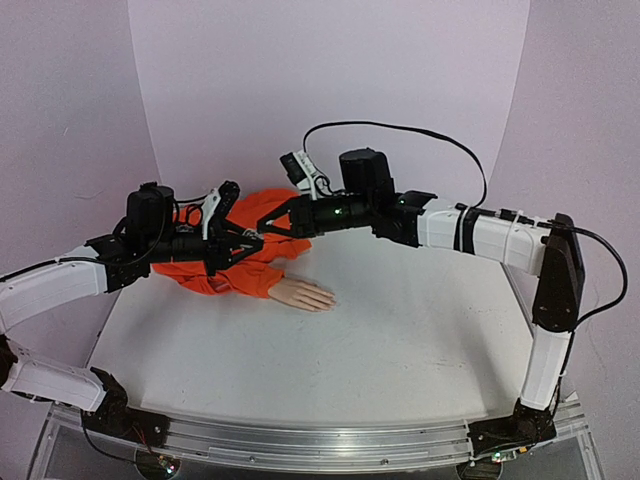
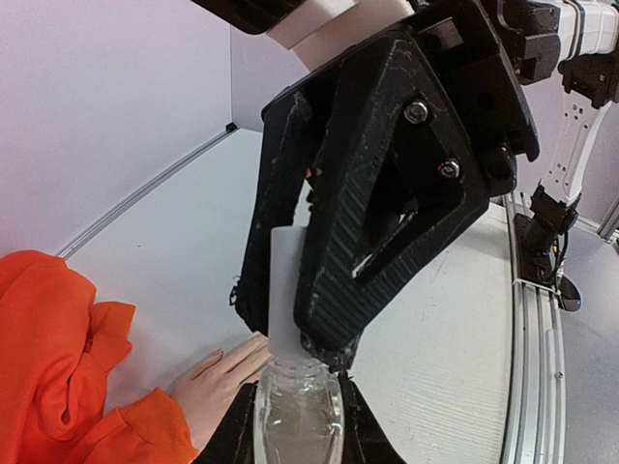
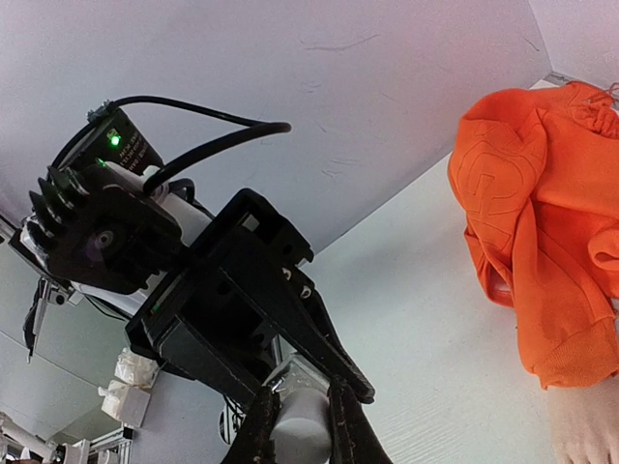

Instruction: Paint the nails

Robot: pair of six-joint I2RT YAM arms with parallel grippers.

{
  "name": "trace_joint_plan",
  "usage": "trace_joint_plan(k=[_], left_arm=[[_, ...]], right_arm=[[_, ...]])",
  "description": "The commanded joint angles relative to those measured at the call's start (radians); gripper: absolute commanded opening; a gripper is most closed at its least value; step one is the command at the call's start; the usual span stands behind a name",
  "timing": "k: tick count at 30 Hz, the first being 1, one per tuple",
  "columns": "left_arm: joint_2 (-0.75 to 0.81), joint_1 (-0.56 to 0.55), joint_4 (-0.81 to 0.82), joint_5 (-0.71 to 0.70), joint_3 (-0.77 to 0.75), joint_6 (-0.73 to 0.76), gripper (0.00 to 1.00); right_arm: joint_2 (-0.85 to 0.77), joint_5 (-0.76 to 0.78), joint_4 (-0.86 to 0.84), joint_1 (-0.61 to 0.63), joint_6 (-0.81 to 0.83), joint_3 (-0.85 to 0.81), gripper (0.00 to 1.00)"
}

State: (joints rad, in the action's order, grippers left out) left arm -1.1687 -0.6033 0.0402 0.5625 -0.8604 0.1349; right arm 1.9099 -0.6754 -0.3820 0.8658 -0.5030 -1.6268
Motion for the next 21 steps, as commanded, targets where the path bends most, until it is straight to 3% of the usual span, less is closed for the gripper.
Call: trace_joint_plan(k=[1, 21], left_arm=[[-0.002, -0.003, 0.025, -0.005, -0.006, 0.014, 0.0], [-0.024, -0.003, 0.014, 0.002, -0.012, 0.019, 0.0]], right_arm=[[-0.083, 0.014, -0.029, 0.002, 0.022, 0.019, 0.0], [-0.135, 0.042, -0.055, 0.0, 0.005, 0.056, 0.0]])
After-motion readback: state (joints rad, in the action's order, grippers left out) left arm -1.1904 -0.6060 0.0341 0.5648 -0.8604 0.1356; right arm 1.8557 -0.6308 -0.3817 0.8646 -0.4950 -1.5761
